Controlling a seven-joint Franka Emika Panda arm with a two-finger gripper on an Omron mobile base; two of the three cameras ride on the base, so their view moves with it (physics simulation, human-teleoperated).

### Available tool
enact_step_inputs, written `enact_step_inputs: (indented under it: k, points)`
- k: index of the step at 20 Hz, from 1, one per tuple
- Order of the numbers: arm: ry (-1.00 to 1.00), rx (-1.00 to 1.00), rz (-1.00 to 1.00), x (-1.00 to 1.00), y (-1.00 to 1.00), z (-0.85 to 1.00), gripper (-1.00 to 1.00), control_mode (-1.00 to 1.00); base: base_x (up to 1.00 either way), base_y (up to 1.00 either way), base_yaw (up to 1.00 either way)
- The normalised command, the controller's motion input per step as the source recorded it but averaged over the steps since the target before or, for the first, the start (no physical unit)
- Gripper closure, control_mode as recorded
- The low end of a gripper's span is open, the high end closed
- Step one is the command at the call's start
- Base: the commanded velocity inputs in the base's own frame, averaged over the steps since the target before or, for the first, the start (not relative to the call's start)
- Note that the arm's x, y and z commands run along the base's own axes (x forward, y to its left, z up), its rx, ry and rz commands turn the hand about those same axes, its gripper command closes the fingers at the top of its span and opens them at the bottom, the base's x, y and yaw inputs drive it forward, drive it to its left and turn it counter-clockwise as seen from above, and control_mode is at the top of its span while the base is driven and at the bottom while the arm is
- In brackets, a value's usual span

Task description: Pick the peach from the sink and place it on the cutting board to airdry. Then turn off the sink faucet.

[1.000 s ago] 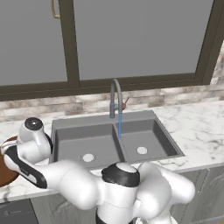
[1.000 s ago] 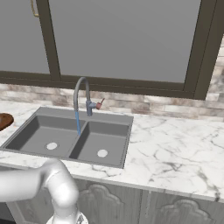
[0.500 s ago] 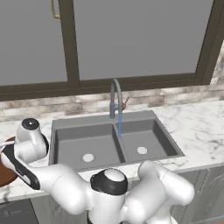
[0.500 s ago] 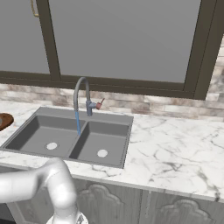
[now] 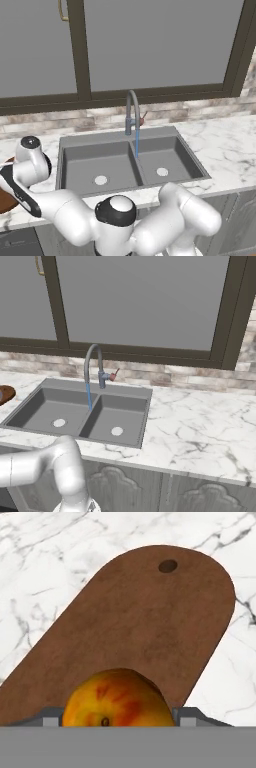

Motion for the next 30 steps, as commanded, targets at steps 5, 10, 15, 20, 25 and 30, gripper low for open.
enact_step_inputs:
  k: [5, 10, 15, 20, 25, 30]
  points:
    - [0.04, 0.00, -0.03, 0.12, 0.16, -0.19, 1.00, -1.00, 0.00, 0.00, 0.00]
    - [0.04, 0.00, -0.03, 0.12, 0.18, -0.15, -1.00, -1.00, 0.00, 0.00, 0.00]
    - [0.02, 0.00, -0.03, 0.09, 0.16, -0.09, -1.00, -1.00, 0.00, 0.00, 0.00]
    - [0.00, 0.00, -0.03, 0.02, 0.11, -0.03, -1.00, -1.00, 0.00, 0.00, 0.00]
    - [0.00, 0.00, -0.02, -0.02, 0.01, 0.01, -1.00, -1.00, 0.00, 0.00, 0.00]
    - [-0.01, 0.00, 0.00, -0.24, -0.22, 0.20, -1.00, -1.00, 0.00, 0.00, 0.00]
